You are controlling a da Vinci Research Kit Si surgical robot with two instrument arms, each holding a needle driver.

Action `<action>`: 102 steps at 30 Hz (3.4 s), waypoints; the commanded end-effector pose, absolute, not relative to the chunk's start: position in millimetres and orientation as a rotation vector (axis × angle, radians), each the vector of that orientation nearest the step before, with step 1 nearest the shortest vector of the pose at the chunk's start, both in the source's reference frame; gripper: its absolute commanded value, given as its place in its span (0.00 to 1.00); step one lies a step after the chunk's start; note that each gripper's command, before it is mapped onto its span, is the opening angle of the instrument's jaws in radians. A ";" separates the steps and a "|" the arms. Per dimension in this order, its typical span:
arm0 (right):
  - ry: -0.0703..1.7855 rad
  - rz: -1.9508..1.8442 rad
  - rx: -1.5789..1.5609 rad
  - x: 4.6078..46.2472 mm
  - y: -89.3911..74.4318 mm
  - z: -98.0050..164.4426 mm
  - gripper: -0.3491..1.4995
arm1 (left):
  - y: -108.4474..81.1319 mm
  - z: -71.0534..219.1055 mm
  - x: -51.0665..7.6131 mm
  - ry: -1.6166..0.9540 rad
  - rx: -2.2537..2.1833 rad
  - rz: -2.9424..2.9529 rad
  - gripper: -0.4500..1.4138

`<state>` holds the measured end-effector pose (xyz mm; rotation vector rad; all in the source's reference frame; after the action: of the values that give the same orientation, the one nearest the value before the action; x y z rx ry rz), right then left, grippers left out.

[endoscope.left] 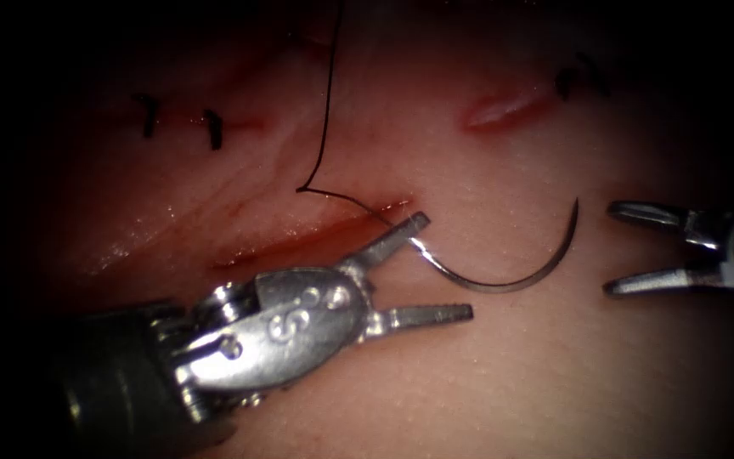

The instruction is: Wound Closure

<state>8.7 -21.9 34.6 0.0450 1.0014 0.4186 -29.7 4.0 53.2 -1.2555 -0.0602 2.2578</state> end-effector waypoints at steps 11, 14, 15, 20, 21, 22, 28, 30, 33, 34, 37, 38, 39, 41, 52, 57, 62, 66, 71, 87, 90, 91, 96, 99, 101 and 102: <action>0.941 0.446 0.032 5.7 -21.7 33.2 0.49 | 4.9 58.1 -37.9 -0.108 -1.098 2.236 0.58; 0.927 0.459 0.026 5.3 -21.7 33.1 0.49 | 4.8 59.5 -39.0 -0.142 -1.043 2.217 0.59; 0.922 0.461 0.023 5.2 -21.7 33.1 0.49 | 4.7 59.9 -39.3 -0.155 -1.025 2.211 0.59; 0.913 0.467 0.017 5.1 -21.7 33.1 0.53 | 5.0 61.8 -40.2 -0.193 -0.961 2.198 0.62; 0.912 0.467 0.017 5.2 -21.7 33.1 0.53 | 5.1 62.1 -40.3 -0.199 -0.951 2.198 0.62; 0.912 0.467 0.016 5.2 -21.7 33.1 0.53 | 5.2 62.5 -40.4 -0.210 -0.939 2.195 0.62; 0.907 0.471 0.013 5.2 -21.7 33.1 0.52 | 5.2 64.2 -41.2 -0.234 -0.884 2.178 0.62; 0.906 0.472 0.012 5.3 -21.7 33.1 0.52 | 5.4 64.6 -41.5 -0.237 -0.872 2.176 0.62; 0.905 0.473 0.011 5.3 -21.7 33.1 0.52 | 5.7 65.3 -42.0 -0.241 -0.851 2.171 0.61; 0.905 0.473 0.011 5.4 -21.7 33.1 0.51 | 5.8 65.5 -42.3 -0.244 -0.841 2.175 0.60; 0.903 0.475 0.009 5.6 -21.7 33.2 0.51 | 6.2 66.0 -43.3 -0.242 -0.829 2.165 0.50; 0.903 0.475 0.009 5.6 -21.7 33.2 0.51 | 6.2 66.0 -43.3 -0.242 -0.829 2.165 0.50; 0.903 0.476 0.009 5.6 -21.7 33.2 0.51 | 6.4 66.1 -43.5 -0.246 -0.833 2.163 0.44; 0.902 0.477 0.008 5.7 -21.7 33.2 0.51 | 6.7 66.2 -43.9 -0.252 -0.838 2.158 0.24; 0.899 0.482 0.004 6.2 -21.6 33.2 0.53 | 7.2 64.7 -42.4 -0.245 -0.903 2.211 0.00; 0.899 0.481 0.006 6.1 -21.6 33.2 0.46 | 6.2 62.3 -39.7 -0.196 -1.125 2.425 0.00; 0.915 0.497 -0.013 6.3 -21.1 33.3 0.52 | 4.3 59.9 -36.2 -0.281 -1.405 2.549 0.00; 0.977 0.502 -0.014 7.3 -20.7 33.3 0.59 | 3.0 58.0 -32.7 -0.345 -1.572 2.598 0.00; 1.067 0.534 0.004 9.7 -19.8 33.5 0.48 | 2.8 56.1 -28.1 -0.445 -1.788 2.609 0.00; 1.222 0.681 0.101 19.6 -18.7 35.1 0.71 | 3.8 55.6 -22.8 -0.586 -2.211 2.696 0.00; 1.255 0.844 0.231 21.2 -18.9 35.8 0.55 | 3.7 55.6 -22.8 -0.562 -2.290 2.716 0.00; 1.269 0.867 0.258 21.5 -19.0 36.1 0.48 | 3.6 55.5 -22.8 -0.528 -2.348 2.726 0.00; 1.287 0.931 0.345 21.9 -18.6 36.9 0.52 | 3.0 55.3 -23.1 -0.400 -2.500 2.758 0.00; 1.287 0.946 0.368 22.2 -18.4 37.1 0.56 | 2.8 55.0 -23.4 -0.378 -2.528 2.760 0.00; 1.291 0.949 0.375 22.4 -18.4 37.1 0.56 | 2.8 55.0 -23.5 -0.383 -2.530 2.761 0.00; 1.295 0.956 0.388 22.7 -18.3 37.1 0.56 | 2.8 54.9 -23.5 -0.376 -2.540 2.760 0.00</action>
<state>21.6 -18.5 36.8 0.3896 1.2924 0.9559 -23.0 2.5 54.4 -2.5417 -0.3840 2.7605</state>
